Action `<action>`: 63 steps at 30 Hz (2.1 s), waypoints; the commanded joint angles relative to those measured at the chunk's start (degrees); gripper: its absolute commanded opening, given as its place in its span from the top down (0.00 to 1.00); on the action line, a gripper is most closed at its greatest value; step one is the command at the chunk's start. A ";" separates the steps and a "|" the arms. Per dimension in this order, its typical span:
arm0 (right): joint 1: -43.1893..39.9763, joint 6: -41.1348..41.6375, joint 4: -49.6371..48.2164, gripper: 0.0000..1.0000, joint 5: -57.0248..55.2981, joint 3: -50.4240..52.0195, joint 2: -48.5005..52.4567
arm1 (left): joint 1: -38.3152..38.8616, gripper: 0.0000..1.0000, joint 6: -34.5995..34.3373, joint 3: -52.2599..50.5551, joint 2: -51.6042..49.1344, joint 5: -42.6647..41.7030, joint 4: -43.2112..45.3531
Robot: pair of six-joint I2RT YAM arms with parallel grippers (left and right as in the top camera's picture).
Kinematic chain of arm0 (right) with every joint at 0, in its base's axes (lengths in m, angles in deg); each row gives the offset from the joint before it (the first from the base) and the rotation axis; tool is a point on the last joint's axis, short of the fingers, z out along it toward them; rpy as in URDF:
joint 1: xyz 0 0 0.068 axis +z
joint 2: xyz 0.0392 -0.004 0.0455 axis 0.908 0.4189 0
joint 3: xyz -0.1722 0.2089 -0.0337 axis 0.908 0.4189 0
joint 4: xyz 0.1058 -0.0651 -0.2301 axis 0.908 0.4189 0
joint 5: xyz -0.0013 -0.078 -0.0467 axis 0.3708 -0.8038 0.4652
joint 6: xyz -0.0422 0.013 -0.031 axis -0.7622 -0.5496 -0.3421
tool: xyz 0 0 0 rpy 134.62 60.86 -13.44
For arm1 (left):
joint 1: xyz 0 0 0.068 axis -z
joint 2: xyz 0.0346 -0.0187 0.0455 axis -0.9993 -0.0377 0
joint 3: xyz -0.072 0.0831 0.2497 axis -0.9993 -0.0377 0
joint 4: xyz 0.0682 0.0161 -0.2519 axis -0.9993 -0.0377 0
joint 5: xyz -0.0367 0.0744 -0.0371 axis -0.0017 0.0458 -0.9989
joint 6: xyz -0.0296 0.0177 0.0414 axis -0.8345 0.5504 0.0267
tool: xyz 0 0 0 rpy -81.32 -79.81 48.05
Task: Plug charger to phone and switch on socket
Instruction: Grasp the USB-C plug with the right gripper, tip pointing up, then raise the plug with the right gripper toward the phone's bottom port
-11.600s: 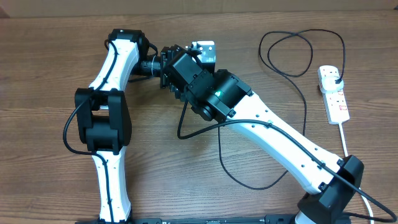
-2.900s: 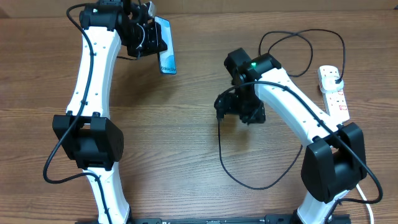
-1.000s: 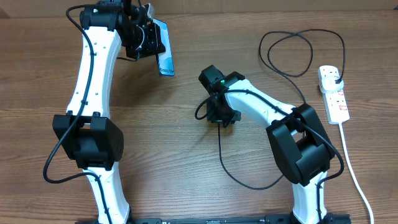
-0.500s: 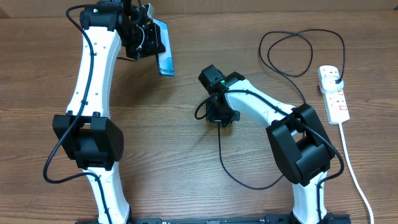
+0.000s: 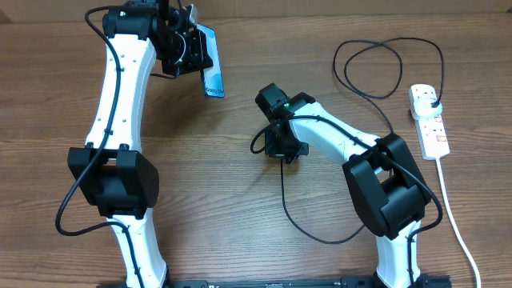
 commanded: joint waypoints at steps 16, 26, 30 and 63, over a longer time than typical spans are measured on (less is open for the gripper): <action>-0.04 0.20 -1.33 0.87 -1.11 1.77 0.59 | -0.33 0.96 -0.02 0.70 0.66 -0.52 0.22; -0.04 0.22 -0.07 0.79 -0.66 1.77 0.59 | -0.33 0.96 -0.02 0.70 0.66 -0.52 0.24; -0.04 0.24 0.00 0.81 -0.66 1.77 0.59 | -0.33 0.96 -0.02 0.70 0.66 -0.52 0.22; -1.95 -8.61 0.57 0.96 9.55 -3.02 -2.10 | -0.33 0.96 8.26 0.70 0.66 -19.15 4.39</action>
